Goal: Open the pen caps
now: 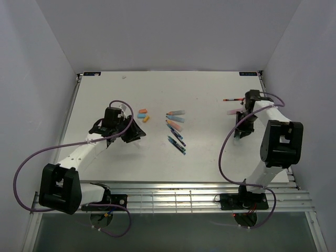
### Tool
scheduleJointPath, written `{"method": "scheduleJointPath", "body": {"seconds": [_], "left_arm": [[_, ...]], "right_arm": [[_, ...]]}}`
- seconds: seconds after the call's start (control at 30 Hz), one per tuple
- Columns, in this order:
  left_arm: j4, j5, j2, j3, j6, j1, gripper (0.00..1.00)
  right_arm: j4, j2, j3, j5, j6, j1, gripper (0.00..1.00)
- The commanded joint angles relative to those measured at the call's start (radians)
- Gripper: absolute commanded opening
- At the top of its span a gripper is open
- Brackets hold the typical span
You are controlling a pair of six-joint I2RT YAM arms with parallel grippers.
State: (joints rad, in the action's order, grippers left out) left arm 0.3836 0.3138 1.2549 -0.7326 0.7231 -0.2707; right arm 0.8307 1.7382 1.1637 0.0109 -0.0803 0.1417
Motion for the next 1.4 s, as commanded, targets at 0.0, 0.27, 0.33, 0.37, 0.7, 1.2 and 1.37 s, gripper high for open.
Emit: {"method": "scheduleJointPath", "body": {"seconds": [0.0,0.27,0.33,0.37,0.7,1.2,1.37], "left_arm": [[0.021,0.047,0.012,-0.103,0.021,-0.002,0.5],[0.064,0.143,0.121,-0.234,0.065,-0.002,0.61],[0.08,0.157,0.139,-0.269,0.07,-0.002,0.61],[0.087,0.163,0.149,-0.28,0.07,-0.002,0.62],[0.118,0.195,0.149,-0.3,0.096,-0.004,0.64],[-0.034,0.263,0.017,-0.171,0.128,-0.033,0.65],[-0.043,0.246,0.026,-0.166,0.124,-0.062,0.65]], "right_arm": [[0.039,-0.029,0.128,-0.121,-0.071,-0.203,0.08],[0.081,0.033,0.367,-0.337,-0.144,-0.621,0.08],[0.084,0.044,0.408,-0.359,-0.144,-0.707,0.08],[0.078,0.046,0.415,-0.377,-0.147,-0.732,0.08],[0.021,0.078,0.421,-0.494,-0.168,-0.867,0.08],[-0.107,0.129,0.449,-0.67,-0.303,-0.904,0.08],[-0.148,0.136,0.452,-0.701,-0.345,-0.922,0.08]]}}
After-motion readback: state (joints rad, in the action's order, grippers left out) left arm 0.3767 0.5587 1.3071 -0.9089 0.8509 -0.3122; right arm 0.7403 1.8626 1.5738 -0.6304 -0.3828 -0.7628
